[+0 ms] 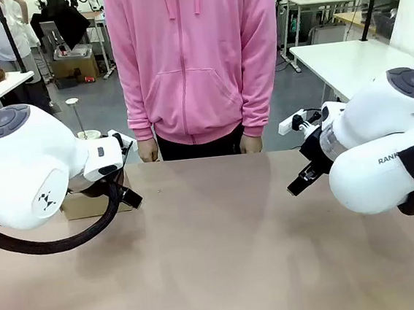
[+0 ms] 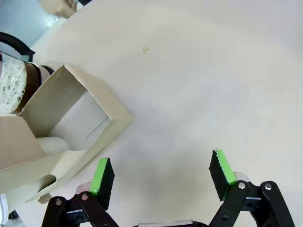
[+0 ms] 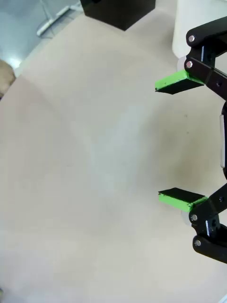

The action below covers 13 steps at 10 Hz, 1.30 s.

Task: Pour a drink into a cup and package it in a carrier.
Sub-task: Pick up the 600 ml Paper Cup and place it in the middle top area of the table.

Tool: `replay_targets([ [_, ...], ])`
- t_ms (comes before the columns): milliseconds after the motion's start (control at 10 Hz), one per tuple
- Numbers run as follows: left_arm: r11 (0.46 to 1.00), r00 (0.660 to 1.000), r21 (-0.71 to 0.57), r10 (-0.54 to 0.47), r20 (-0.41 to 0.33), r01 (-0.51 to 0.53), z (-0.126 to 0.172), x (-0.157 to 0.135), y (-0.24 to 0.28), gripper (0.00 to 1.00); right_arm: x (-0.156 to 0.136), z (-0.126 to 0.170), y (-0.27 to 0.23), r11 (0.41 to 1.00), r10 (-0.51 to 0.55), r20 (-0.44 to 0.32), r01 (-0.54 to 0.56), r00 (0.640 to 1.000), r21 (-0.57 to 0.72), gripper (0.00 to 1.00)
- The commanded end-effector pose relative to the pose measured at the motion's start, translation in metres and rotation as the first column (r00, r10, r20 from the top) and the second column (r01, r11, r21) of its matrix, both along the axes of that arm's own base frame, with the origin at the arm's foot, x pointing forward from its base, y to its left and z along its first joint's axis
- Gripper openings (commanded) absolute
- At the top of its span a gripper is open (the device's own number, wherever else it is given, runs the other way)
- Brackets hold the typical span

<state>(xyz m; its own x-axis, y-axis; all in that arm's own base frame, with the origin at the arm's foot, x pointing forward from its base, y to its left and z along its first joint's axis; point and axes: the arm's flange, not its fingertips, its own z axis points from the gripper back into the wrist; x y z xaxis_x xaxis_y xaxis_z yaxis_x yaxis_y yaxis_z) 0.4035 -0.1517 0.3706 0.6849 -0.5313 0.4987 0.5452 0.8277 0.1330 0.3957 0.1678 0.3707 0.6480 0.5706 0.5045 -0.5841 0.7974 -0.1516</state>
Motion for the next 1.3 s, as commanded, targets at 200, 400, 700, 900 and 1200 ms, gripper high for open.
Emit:
replay_targets([
  [200,1.000,1.000,0.000,0.000,0.000,0.000,0.000,0.000,0.000,1.00,0.000,0.000,0.000,1.000,0.000,0.000,0.000,1.000,0.000,1.00],
  [400,1.000,1.000,0.000,0.000,0.000,0.000,0.000,0.000,0.000,1.00,0.000,0.000,0.000,1.000,0.000,0.000,0.000,1.000,0.000,1.00],
  [700,1.000,1.000,0.000,0.000,0.000,0.000,0.000,0.000,0.000,1.00,0.000,0.000,0.000,1.000,0.000,0.000,0.000,1.000,0.000,1.00],
  [900,1.000,1.000,0.000,0.000,0.000,0.000,0.000,0.000,0.000,1.00,0.000,0.000,0.000,1.000,0.000,0.000,0.000,1.000,-0.001,1.00],
  [1200,1.000,1.000,0.000,0.000,0.000,0.000,0.000,0.000,0.000,1.00,0.044,0.087,-0.021,0.999,-0.051,0.021,0.051,0.998,0.019,1.00],
])
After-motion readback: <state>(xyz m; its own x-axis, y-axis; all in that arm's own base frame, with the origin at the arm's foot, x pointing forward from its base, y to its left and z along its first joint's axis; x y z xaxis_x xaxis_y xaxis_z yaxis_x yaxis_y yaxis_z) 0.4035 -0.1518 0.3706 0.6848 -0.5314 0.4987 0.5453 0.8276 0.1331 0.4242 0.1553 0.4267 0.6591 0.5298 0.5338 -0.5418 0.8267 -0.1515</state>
